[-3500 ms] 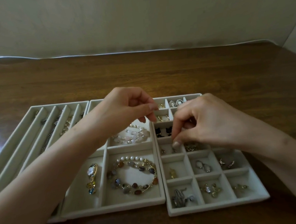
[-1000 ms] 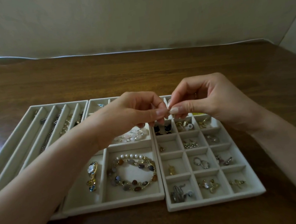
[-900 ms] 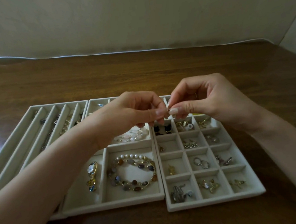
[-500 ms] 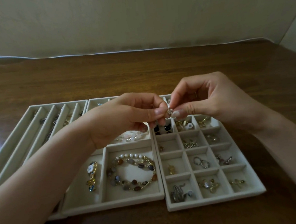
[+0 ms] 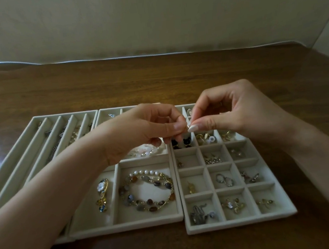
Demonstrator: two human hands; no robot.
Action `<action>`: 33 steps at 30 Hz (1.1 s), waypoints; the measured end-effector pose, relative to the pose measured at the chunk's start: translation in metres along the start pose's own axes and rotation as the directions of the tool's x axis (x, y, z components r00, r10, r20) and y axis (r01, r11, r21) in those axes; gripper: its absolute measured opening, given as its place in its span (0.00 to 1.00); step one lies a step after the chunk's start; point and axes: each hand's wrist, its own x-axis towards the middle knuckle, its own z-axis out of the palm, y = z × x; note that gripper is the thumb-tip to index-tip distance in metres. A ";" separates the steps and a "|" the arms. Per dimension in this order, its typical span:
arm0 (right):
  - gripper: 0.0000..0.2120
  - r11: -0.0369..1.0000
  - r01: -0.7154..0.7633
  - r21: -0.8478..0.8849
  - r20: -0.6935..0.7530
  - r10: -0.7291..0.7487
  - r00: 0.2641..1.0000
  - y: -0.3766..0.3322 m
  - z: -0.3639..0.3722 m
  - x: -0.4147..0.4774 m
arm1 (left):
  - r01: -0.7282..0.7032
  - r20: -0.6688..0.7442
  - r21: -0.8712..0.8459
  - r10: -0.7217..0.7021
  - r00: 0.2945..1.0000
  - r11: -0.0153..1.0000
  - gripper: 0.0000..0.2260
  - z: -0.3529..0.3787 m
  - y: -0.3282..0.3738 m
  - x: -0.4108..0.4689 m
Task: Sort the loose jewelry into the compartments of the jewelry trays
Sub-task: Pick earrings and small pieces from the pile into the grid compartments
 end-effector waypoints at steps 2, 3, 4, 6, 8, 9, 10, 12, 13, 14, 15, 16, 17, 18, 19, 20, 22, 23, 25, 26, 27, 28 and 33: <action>0.10 0.999 -0.023 -0.031 0.015 0.024 1.000 0.000 -0.001 0.000 | 0.006 -0.048 0.088 -0.002 0.999 0.996 0.03 0.001 0.001 0.000; 0.09 0.998 -0.038 -0.051 0.023 0.040 0.999 0.001 -0.001 0.000 | 0.011 -0.077 0.125 -0.001 0.997 0.992 0.03 0.002 0.001 0.000; 0.08 0.995 -0.057 -0.076 0.035 0.060 0.998 0.001 -0.001 0.001 | 0.017 -0.107 0.152 -0.001 0.994 0.988 0.03 0.002 0.000 0.001; 0.05 0.985 -0.105 -0.136 0.071 0.116 0.991 0.001 0.000 0.001 | 0.035 -0.184 0.206 0.004 0.983 0.978 0.03 0.003 -0.002 0.002; 0.04 0.968 -0.138 -0.208 0.109 0.163 0.981 0.000 0.004 0.000 | 0.044 -0.255 0.260 0.025 0.967 0.965 0.04 0.004 -0.004 0.003; 0.04 0.957 -0.141 -0.253 0.123 0.177 0.977 0.000 0.007 0.000 | 0.043 -0.275 0.281 0.038 0.961 0.959 0.04 0.004 -0.004 0.003; 0.05 0.943 -0.140 -0.302 0.132 0.186 0.974 -0.001 0.010 0.000 | 0.037 -0.284 0.297 0.051 0.958 0.954 0.04 0.004 -0.004 0.004; 0.05 0.906 -0.133 -0.402 0.137 0.203 0.970 -0.003 0.016 -0.001 | 0.023 -0.285 0.313 0.071 0.956 0.949 0.04 0.005 -0.004 0.003; 0.04 0.885 -0.126 -0.449 0.134 0.206 0.969 -0.004 0.019 -0.002 | 0.019 -0.282 0.320 0.076 0.956 0.947 0.04 0.005 -0.004 0.003; 0.03 0.863 -0.115 -0.492 0.131 0.204 0.970 -0.005 0.022 -0.003 | 0.016 -0.281 0.327 0.081 0.956 0.945 0.04 0.005 -0.004 0.004; 0.03 0.842 -0.100 -0.530 0.127 0.195 0.973 -0.006 0.025 -0.004 | 0.014 -0.282 0.334 0.086 0.955 0.942 0.04 0.006 -0.004 0.004; 0.03 0.823 -0.087 -0.562 0.120 0.184 0.975 -0.006 0.028 -0.005 | 0.011 -0.285 0.339 0.092 0.954 0.941 0.04 0.006 -0.004 0.004; 0.03 0.808 -0.080 -0.583 0.112 0.178 0.978 -0.007 0.030 -0.007 | 0.007 -0.286 0.342 0.098 0.953 0.940 0.04 0.006 -0.003 0.004; 0.03 0.798 -0.079 -0.597 0.107 0.177 0.978 -0.008 0.032 -0.007 | 0.003 -0.288 0.346 0.103 0.952 0.938 0.04 0.007 -0.003 0.004; 0.03 0.790 -0.081 -0.608 0.103 0.180 0.978 -0.008 0.033 -0.008 | 0.001 -0.289 0.348 0.107 0.951 0.937 0.04 0.007 -0.003 0.004; 0.04 0.784 -0.085 -0.615 0.099 0.183 0.978 -0.008 0.033 -0.008 | -0.001 -0.291 0.349 0.110 0.950 0.937 0.04 0.007 -0.002 0.004; 0.04 0.790 -0.099 -0.605 0.086 0.189 0.978 -0.008 0.031 -0.007 | -0.003 -0.294 0.347 0.111 0.949 0.938 0.04 0.007 -0.002 0.003; 0.04 0.805 -0.111 -0.583 0.081 0.194 0.978 -0.008 0.029 -0.007 | -0.002 -0.294 0.344 0.110 0.949 0.939 0.04 0.007 -0.002 0.003; 0.05 0.846 -0.145 -0.513 0.064 0.206 0.977 -0.010 0.025 -0.007 | -0.004 -0.297 0.332 0.109 0.949 0.943 0.04 0.007 -0.002 0.003; 0.05 0.866 -0.160 -0.474 0.049 0.207 0.977 -0.010 0.021 -0.006 | -0.005 -0.298 0.325 0.107 0.948 0.946 0.04 0.007 -0.003 0.003; 0.05 0.885 -0.170 -0.434 0.034 0.205 0.978 -0.011 0.017 -0.006 | -0.004 -0.299 0.319 0.104 0.948 0.948 0.04 0.006 -0.003 0.003; 0.05 0.904 -0.171 -0.392 0.025 0.197 0.980 -0.012 0.012 -0.006 | -0.004 -0.299 0.314 0.103 0.949 0.949 0.04 0.006 -0.003 0.003; 0.02 0.969 -0.082 -0.231 0.173 0.124 0.977 -0.015 0.003 -0.007 | -0.006 -0.305 0.316 0.107 0.946 0.949 0.03 0.006 -0.002 0.003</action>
